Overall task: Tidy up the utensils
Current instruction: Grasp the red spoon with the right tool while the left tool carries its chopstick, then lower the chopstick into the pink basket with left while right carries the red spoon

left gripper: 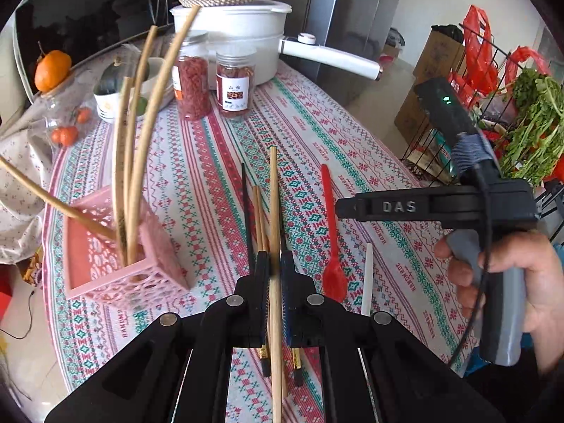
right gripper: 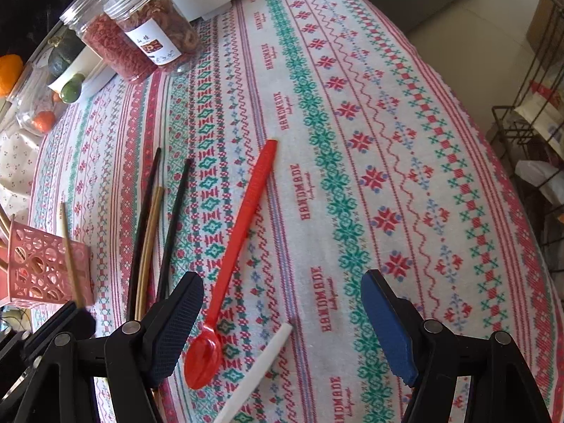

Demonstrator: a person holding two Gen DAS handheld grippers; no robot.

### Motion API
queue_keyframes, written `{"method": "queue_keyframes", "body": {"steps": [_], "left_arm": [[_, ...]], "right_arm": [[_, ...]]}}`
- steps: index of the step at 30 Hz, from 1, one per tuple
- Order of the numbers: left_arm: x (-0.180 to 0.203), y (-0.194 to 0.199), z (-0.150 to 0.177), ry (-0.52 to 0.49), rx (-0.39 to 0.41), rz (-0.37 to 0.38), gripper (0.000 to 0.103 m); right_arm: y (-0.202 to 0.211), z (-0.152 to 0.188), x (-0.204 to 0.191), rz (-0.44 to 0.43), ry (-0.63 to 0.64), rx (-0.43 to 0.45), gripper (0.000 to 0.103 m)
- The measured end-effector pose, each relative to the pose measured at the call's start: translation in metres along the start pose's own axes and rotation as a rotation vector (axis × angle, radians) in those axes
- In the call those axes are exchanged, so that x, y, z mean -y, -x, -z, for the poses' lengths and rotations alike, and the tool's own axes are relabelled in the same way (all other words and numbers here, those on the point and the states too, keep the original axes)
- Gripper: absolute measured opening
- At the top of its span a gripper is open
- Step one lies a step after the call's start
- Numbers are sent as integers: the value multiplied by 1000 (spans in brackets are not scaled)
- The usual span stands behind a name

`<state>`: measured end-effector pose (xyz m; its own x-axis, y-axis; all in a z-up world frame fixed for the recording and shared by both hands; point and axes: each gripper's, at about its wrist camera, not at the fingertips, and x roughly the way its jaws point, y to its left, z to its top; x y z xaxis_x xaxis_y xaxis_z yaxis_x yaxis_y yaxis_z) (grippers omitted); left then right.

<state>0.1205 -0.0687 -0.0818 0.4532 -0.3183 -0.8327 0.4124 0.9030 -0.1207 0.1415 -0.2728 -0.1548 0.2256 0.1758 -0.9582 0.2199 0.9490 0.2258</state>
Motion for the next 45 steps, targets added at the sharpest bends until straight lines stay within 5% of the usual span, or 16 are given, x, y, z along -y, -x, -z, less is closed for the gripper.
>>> {"method": "queue_keyframes", "body": {"steps": [14,18,21,31,40,45], "left_arm": [[-45,43,25,63,47,4,6],[-50,52,28,72,61,5,6],[-53,63,30,72,90,-1,6],[-62,120,31,87,263,-19,6],[-66,186,20,116,518,-55,6],[-79,195,14,160,586,-102,6]], "right_arm": [[-45,-16,-29,162,37,23,53],[-49,-16,-38,244,83,59,21],[-47,-17,-35,188,55,65,10],[27,-8,-28,-82,8,257,10],[76,9,-45,-203,60,344,10],[86,13,-51,-241,68,362,10]]}}
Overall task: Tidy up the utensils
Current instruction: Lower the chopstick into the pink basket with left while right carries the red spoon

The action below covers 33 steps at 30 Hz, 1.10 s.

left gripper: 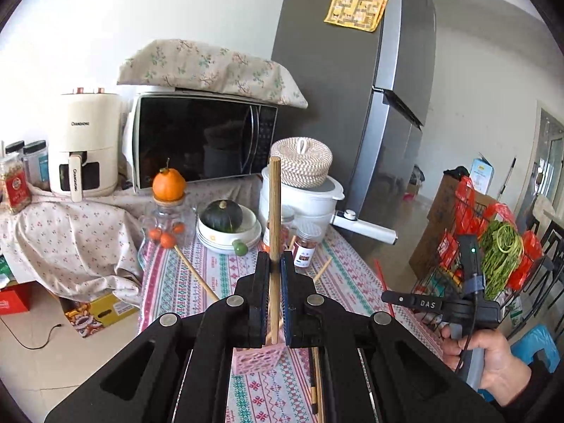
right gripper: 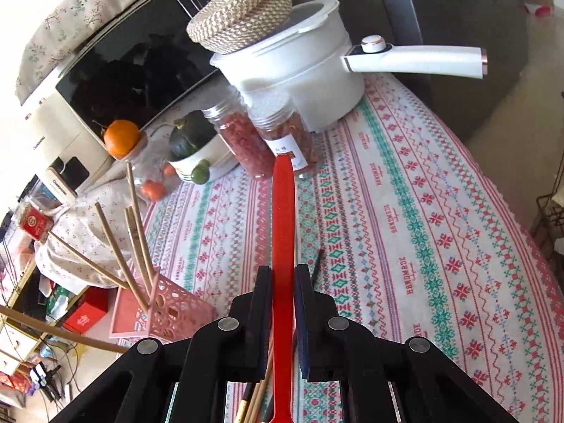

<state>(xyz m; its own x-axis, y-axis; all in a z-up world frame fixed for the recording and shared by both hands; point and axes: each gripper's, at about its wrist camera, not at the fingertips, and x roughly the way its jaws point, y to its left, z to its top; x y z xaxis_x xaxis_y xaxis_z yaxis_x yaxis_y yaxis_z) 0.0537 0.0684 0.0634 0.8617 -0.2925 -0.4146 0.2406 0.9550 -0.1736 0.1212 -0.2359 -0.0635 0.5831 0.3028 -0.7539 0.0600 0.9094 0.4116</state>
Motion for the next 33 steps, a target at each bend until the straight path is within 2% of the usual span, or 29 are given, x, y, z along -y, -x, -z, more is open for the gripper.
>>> {"method": "queue_keyframes", "body": {"steps": [4,11,17,19,20,21,23,28,33], "left_arm": [[-10,-14,1,7,2,-47,6],[-33,-61,20,56,-69,-107,6],[-44,-101,40,67,-165,-78,7],[-44,-104,42,61,-195,-68,14],[-43,-103,42,57,-199,-63,25],[-44,-100,43,57,-197,-60,43],[-47,-91,43,71,-181,-56,62],[-61,-64,46,103,-188,-46,64],[-81,-47,57,139,-222,-55,66]], "right_arm": [[2,1,-5,-12,5,7,10],[3,1,-14,-30,6,33,10],[10,3,-31,-56,12,86,10],[13,4,-40,-66,22,116,10],[14,4,-46,-73,30,132,10],[16,5,-52,-80,39,150,10],[19,6,-67,-95,60,185,10],[18,10,-105,-143,106,249,10],[3,15,-143,-154,161,303,10]]}}
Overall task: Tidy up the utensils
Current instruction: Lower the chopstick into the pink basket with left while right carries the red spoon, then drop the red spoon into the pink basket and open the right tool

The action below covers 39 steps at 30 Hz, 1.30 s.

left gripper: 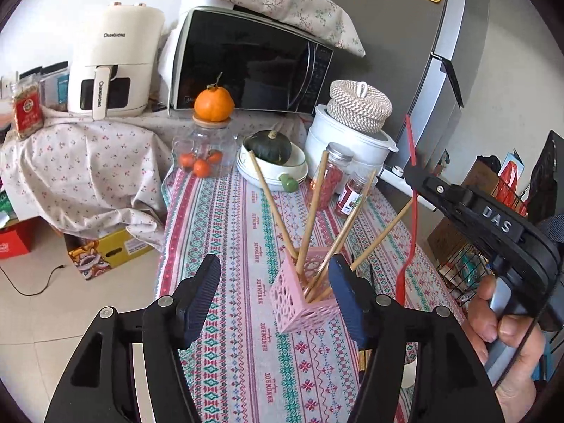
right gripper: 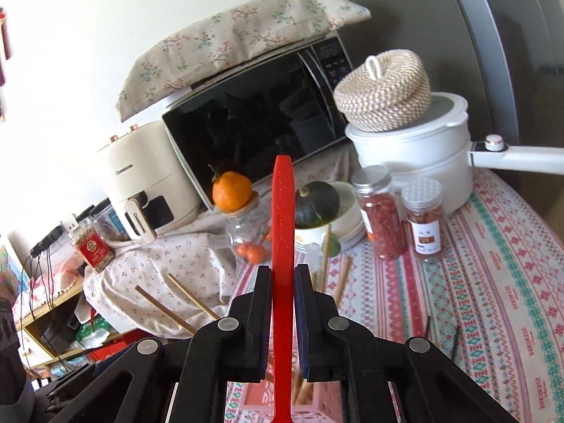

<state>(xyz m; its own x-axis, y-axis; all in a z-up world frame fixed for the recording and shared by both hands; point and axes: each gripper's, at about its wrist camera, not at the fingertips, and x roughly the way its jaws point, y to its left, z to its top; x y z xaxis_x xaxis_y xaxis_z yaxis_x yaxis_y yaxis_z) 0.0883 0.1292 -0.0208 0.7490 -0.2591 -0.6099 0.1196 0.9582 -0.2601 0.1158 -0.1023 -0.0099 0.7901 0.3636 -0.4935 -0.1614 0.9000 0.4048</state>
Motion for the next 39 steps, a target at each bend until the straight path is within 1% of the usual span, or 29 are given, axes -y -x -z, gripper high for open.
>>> {"method": "queue_keyframes", "body": {"steps": [3,5,9,15,18,20,23,25,30,31,34,39], "left_arm": [[-12,3,6,5,-19,-7,66],[-18,4,9,6,-30,-12,66],[-30,4,13,18,-47,-16,66],[-37,1,15,13,-67,-12,66],[-38,-2,16,12,-76,-12,66],[-38,-5,16,17,-87,-13,66],[-35,-10,18,27,-115,-6,66],[-31,-13,21,29,-134,2,66],[-19,-23,30,17,-194,9,67],[-16,-24,32,14,-209,8,68],[-7,-30,40,5,-252,8,73],[12,-41,52,-27,-335,12,80]], "right_arm": [[-15,4,-17,16,22,35,10],[-26,7,-25,46,29,61,10],[-45,16,-36,155,56,129,10],[-74,31,-35,234,-11,134,11],[-82,37,-33,242,-23,118,12],[-83,40,-32,226,-26,101,13],[-80,39,-30,206,-28,84,16],[-74,38,-28,190,-50,76,23],[-51,30,-19,157,-89,42,33],[-45,28,-17,152,-89,36,38],[-29,24,-7,142,-83,1,51],[-6,17,17,162,-67,-68,63]]}}
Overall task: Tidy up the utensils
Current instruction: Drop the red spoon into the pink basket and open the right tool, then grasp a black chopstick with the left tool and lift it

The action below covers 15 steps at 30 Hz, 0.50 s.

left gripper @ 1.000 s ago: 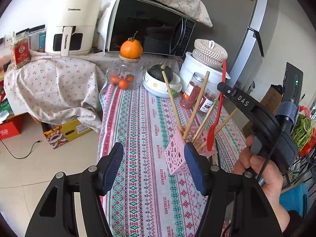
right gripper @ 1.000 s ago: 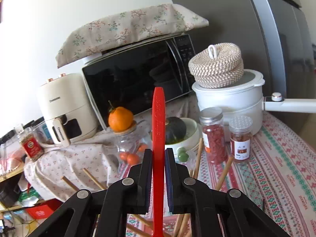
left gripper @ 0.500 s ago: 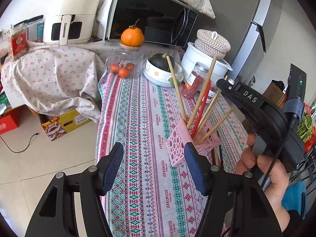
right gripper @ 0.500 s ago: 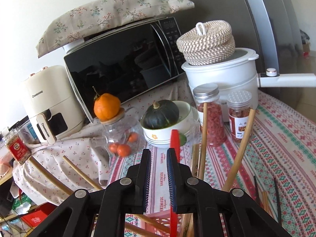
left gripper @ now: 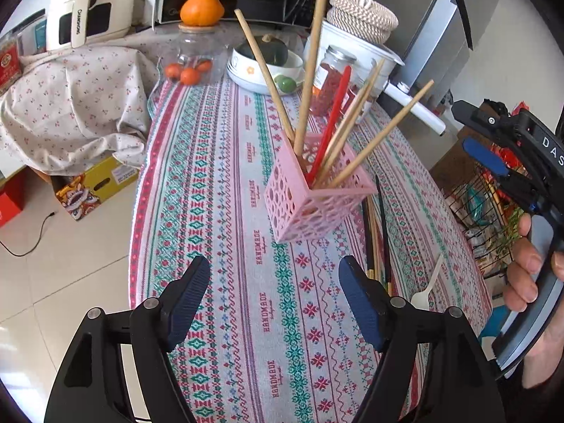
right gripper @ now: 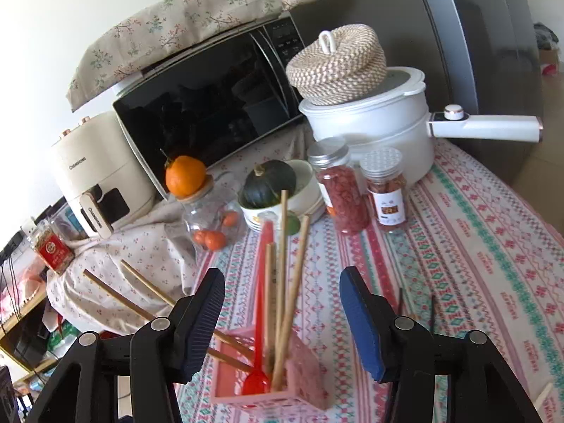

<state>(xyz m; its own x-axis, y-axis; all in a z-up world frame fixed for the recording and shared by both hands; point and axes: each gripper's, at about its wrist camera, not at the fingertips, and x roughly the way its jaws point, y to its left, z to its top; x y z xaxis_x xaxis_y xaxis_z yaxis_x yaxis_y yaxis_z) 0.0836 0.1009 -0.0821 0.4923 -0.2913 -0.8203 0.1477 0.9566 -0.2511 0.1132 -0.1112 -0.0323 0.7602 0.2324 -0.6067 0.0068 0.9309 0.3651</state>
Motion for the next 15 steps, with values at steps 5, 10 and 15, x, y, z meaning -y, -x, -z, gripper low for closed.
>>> {"method": "queue_keyframes", "body": {"steps": [5,10,15], "left_arm": [[18,-19,6,-3,-89,6,82],[42,-33,9,-33,-141,8,82],[77,-44,13,-107,-167,15,82]], "right_arm": [[10,-3,34,43,34,-102,74],[15,1,71,111,21,-214,79],[16,11,100,185,42,-316,81]]}}
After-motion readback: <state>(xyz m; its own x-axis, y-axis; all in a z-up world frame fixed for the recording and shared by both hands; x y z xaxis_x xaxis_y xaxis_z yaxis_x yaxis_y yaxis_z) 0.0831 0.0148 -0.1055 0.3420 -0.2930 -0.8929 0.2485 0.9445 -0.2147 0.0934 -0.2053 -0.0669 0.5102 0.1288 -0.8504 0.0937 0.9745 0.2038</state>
